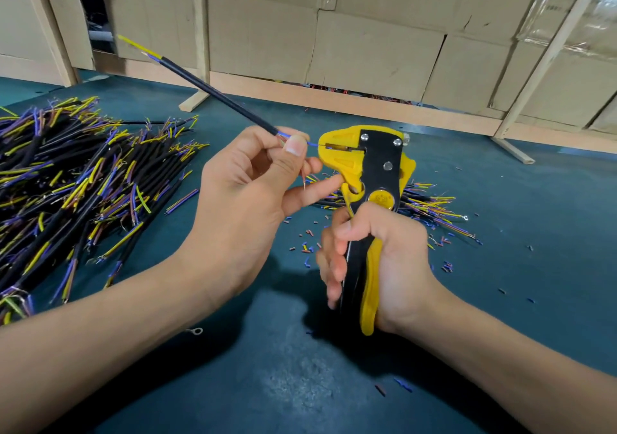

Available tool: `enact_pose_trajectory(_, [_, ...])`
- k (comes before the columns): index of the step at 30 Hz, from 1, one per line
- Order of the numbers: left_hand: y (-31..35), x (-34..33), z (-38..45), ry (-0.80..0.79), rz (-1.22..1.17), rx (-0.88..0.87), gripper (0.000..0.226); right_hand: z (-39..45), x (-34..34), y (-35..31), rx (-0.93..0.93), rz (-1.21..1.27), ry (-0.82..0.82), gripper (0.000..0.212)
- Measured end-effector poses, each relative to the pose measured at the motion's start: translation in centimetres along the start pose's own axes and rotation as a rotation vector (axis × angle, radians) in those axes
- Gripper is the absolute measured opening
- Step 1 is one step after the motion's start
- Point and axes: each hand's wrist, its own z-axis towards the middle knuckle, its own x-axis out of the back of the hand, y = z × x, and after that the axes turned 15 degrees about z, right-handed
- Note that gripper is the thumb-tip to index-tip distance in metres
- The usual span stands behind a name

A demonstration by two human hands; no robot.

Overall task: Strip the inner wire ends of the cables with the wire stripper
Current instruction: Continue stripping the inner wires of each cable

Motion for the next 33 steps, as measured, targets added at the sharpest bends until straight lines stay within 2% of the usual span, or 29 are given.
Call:
enact_pose_trajectory(2, [0.0, 0.0, 0.0, 0.014, -0.004, 0.011, 0.019, -0.1, 0.0, 0.1, -0.016, 0.014, -0.014, 0.013])
enact_pose_trajectory(5, [0.2, 0.2, 0.2, 0.038, 0.035, 0.011, 0.018, 0.3, 0.2, 0.4, -0.006, 0.057, -0.117, 0.011])
enact_pose_trajectory(10, [0.4, 0.4, 0.5, 0.061, 0.071, 0.053, 0.019, 0.6, 0.7, 0.6, -0.008, 0.064, -0.214, 0.019])
enact_pose_trajectory(21, [1.3, 1.0, 1.0, 0.034, -0.018, 0.227, 0.007, 0.3, 0.7, 0.7, 0.024, 0.03, -0.234, 0.018])
enact_pose_trajectory(33, [1.1, 0.8, 0.3, -0.095, -0.158, 0.276, 0.007, 0.2, 0.5, 0.5, 0.028, 0.02, -0.244, 0.017])
